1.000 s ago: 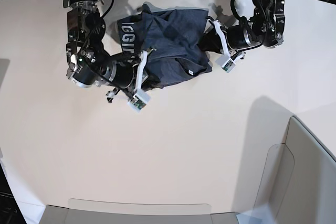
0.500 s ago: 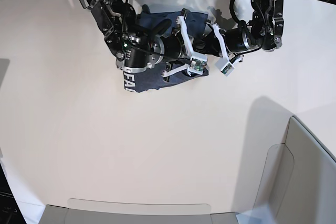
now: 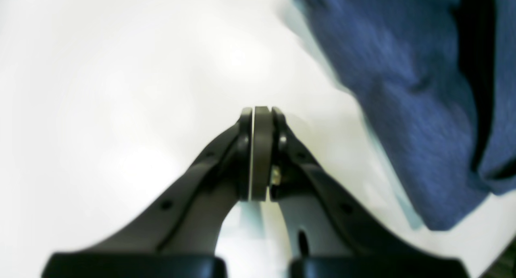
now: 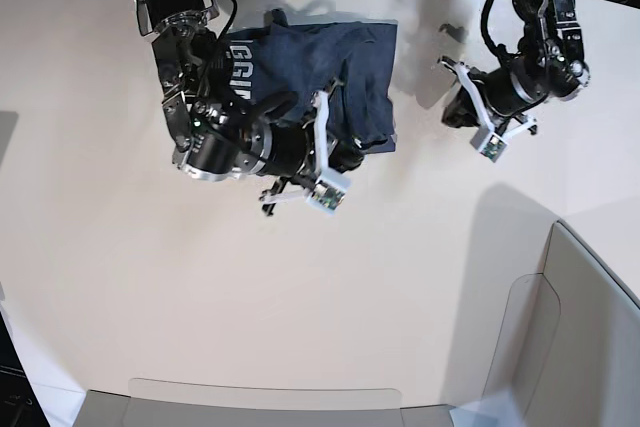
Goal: Layout the t-shirt on the table in an organized manner, then fold the t-shirt properly
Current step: 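Press and square the folded bundle's edges with both grippers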
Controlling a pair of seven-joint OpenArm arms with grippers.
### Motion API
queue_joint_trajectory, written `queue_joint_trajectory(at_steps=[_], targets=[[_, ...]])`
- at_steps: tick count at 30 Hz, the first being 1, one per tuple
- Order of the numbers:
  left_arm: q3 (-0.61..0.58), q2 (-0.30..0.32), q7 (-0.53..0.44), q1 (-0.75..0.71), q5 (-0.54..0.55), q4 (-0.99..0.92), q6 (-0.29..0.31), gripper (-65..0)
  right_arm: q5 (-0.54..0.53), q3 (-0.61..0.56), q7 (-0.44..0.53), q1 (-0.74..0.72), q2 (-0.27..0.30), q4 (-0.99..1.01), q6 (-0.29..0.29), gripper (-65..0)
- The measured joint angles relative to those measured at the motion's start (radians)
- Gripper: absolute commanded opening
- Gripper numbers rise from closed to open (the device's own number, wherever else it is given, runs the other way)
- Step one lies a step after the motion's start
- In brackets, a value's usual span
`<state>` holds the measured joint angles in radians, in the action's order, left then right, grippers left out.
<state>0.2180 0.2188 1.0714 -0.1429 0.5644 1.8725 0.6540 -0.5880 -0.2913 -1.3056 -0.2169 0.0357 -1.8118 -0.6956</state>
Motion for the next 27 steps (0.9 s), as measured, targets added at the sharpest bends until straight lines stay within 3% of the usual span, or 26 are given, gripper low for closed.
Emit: queue_joint_trajectory(at_steps=[3, 6, 9, 13, 21, 27], targets=[[0.02, -0.058, -0.002, 0.001, 0.067, 0.075, 0.005, -65.0, -0.009, 0.118, -0.002, 0.015, 0.015, 0.001, 0.0, -65.0], [0.002, -0.08, 0.106, 0.004, 0.183, 0.087, 0.008, -65.0, 0.008, 0.224, -0.005, 0.035, 0.033, 0.001, 0.0, -65.0], [-0.049, -0.095, 0.217, 0.001, 0.241, 0.084, 0.004, -65.0, 0.004, 0.273, -0.005, 0.048, 0.055, 0.005, 0.0, -65.0], [-0.156, -0.119, 0.277, 0.003, 0.338, 0.084, 0.005, -65.0, -0.013, 0.296, -0.004, 0.084, 0.055, 0.019, 0.0, -65.0], [-0.279, -0.116, 0.298, 0.003, 0.333, 0.084, -0.003, -65.0, -0.058, 0.29, 0.005, 0.113, 0.043, 0.193, 0.0, -65.0], [-0.296, -0.096, 0.293, -0.01, 0.333, 0.027, -0.003, -65.0, -0.072, 0.292, 0.027, 0.111, 0.048, 0.332, 0.003, -65.0]])
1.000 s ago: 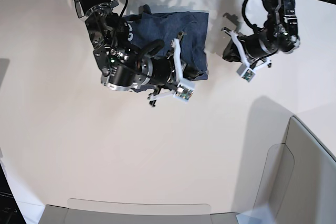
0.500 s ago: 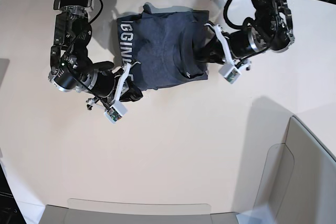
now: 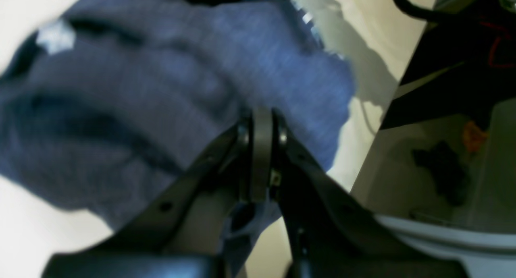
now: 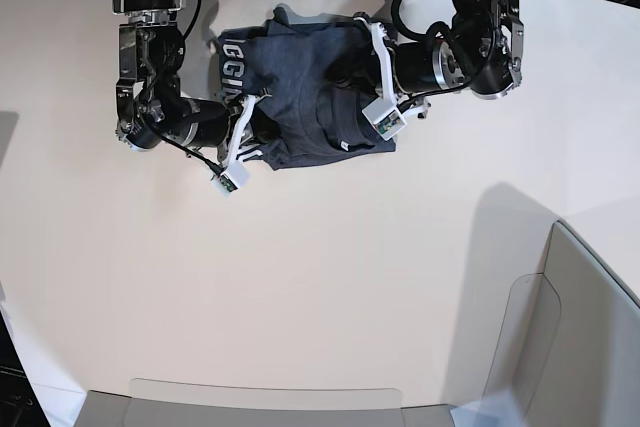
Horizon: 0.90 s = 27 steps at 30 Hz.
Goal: Layout the t-shirt on the table in an organized manner, then fold the t-shirt properly
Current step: 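Press and square the folded bundle's edges with both grippers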
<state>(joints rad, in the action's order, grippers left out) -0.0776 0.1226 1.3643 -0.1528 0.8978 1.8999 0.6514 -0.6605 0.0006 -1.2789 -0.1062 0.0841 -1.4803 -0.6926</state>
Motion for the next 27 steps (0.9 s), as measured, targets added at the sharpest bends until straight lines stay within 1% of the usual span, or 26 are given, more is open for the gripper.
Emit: queue_joint_trajectory(at_steps=[3, 7, 11, 13, 15, 18, 21, 23, 24, 26, 27], targets=[[0.001, 0.024, -0.003, -0.017, -0.041, -0.049, 0.0, -65.0, -0.024, 0.0, 0.01, -0.011, 0.013, 0.039, 0.001, -65.0], [0.0, 0.039, -0.011, -0.021, -0.13, -0.105, -0.003, -65.0, -0.032, 0.0, 0.024, -0.007, 0.018, 0.043, 0.003, -65.0], [0.0, 0.039, -0.085, -0.027, -0.243, -0.108, 0.002, -65.0, -0.027, 0.0, 0.023, -0.005, 0.017, 0.035, 0.002, -65.0], [0.0, 0.038, -0.113, -0.039, -0.295, -0.104, 0.005, -65.0, -0.014, 0.0, 0.01, -0.002, 0.018, 0.006, 0.0, -65.0], [0.0, 0.038, -0.134, -0.039, -0.324, -0.103, 0.007, -65.0, 0.016, -0.002, -0.015, 0.003, 0.018, -0.04, 0.0, -65.0], [0.001, 0.038, -0.143, -0.037, -0.364, -0.099, 0.008, -65.0, 0.031, -0.002, -0.028, 0.009, 0.024, -0.126, -0.003, -65.0], [0.008, 0.037, -0.129, -0.037, -0.391, -0.061, 0.006, -65.0, 0.022, -0.002, -0.025, 0.002, 0.032, -0.186, -0.003, -65.0], [0.044, 0.034, -0.081, -0.041, -0.428, 0.004, 0.009, -65.0, 0.021, -0.002, -0.022, -0.002, 0.035, -0.201, -0.003, -65.0], [0.061, 0.033, -0.079, -0.043, -0.443, 0.04, 0.006, -65.0, 0.022, -0.002, -0.022, -0.002, 0.035, -0.202, -0.003, -65.0], [0.072, 0.04, -0.081, -0.043, -0.441, 0.109, 0.007, -65.0, 0.026, -0.002, -0.026, 0.004, 0.034, -0.202, -0.003, -65.0], [0.073, 0.034, -0.081, -0.04, -0.426, 0.134, 0.007, -65.0, 0.026, -0.002, -0.027, 0.01, 0.034, -0.202, -0.003, -65.0]])
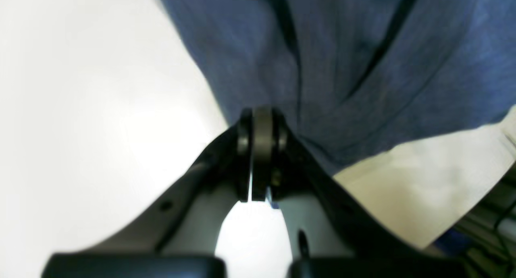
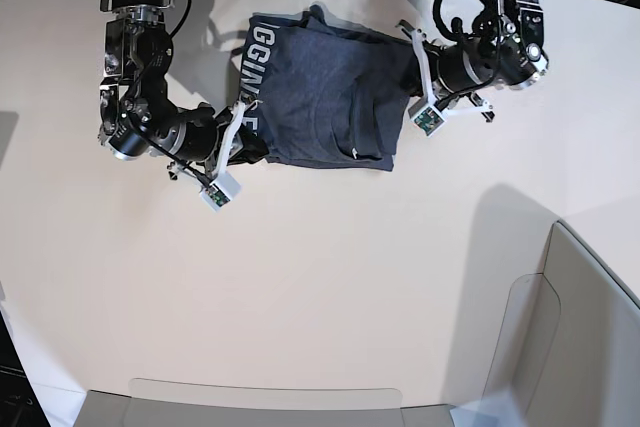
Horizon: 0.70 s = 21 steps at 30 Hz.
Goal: Layout the t-shirt on the table in an organized manner, then fold the t-shirt properly
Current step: 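Press and square the folded bundle's edges with both grippers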
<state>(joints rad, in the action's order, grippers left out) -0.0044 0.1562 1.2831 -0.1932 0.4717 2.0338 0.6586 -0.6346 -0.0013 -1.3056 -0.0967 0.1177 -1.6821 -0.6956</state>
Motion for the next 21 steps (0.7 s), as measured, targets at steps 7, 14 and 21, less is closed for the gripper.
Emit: queue_joint_trajectory(at_steps=[7, 14, 21], targets=[[-0.023, -0.061, 0.0, 0.046, 0.292, 0.006, -0.003, -65.0, 0.11, 0.001, 0.001, 0.014, -0.015, 0.002, 0.0, -65.0], [-0.089, -0.062, 0.045, 0.046, 0.408, -0.016, -0.004, -65.0, 0.249, 0.002, 0.008, 0.042, -0.097, 0.002, 0.0, -65.0], [-0.14, -0.062, 0.029, 0.05, 0.408, -0.227, -0.011, -65.0, 0.262, -0.054, 0.008, 0.042, -0.094, 0.002, 0.0, -65.0]])
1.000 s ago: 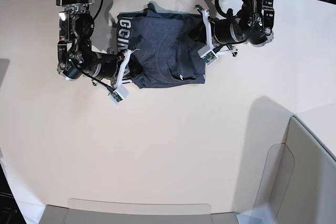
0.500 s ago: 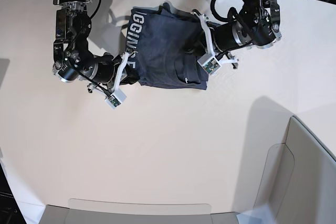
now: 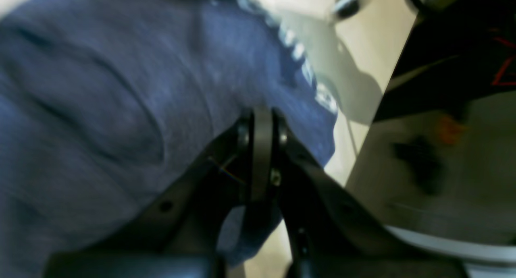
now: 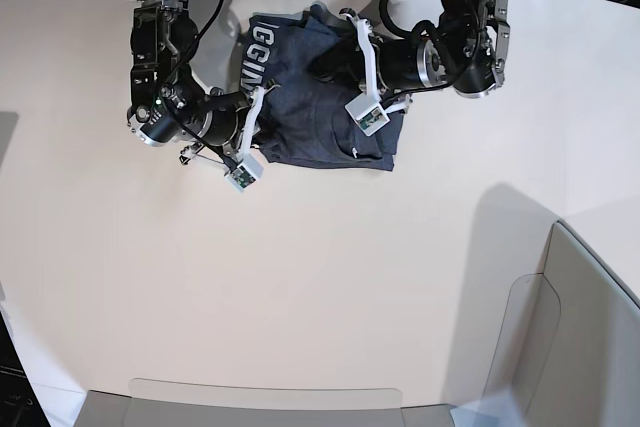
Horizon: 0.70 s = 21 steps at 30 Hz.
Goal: Layout the t-shirt on the table in an organized manner, then fold the t-shirt properly
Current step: 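Press and square the folded bundle's edges with both grippers, then release the left gripper and grasp the bundle's edge with the right gripper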
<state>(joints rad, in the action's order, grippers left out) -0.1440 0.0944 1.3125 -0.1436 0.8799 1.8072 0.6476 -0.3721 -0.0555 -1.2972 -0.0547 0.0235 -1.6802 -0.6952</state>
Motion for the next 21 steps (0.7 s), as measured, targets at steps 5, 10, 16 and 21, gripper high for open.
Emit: queue_joint_trajectory(at_steps=[5, 10, 16, 21], targets=[[0.001, 0.029, -0.003, 0.013, -0.11, -0.03, -0.079, -65.0, 0.0, -0.016, 0.0, 0.003, -0.001, 0.0, 0.0, -65.0], [0.001, 0.074, -0.009, 0.013, -0.161, -0.029, -0.137, -65.0, -0.008, -0.015, 0.003, 0.008, 0.013, 0.0, 0.001, -65.0], [0.001, 0.133, -0.016, 0.022, -0.155, -0.028, -0.17, -65.0, -0.027, -0.019, 0.02, 0.053, 0.044, -0.011, 0.003, -65.0], [0.0, 0.133, -0.031, 0.067, -0.175, -0.032, -0.174, -65.0, -0.013, -0.021, 0.011, 0.128, 0.063, -0.103, 0.002, -65.0]])
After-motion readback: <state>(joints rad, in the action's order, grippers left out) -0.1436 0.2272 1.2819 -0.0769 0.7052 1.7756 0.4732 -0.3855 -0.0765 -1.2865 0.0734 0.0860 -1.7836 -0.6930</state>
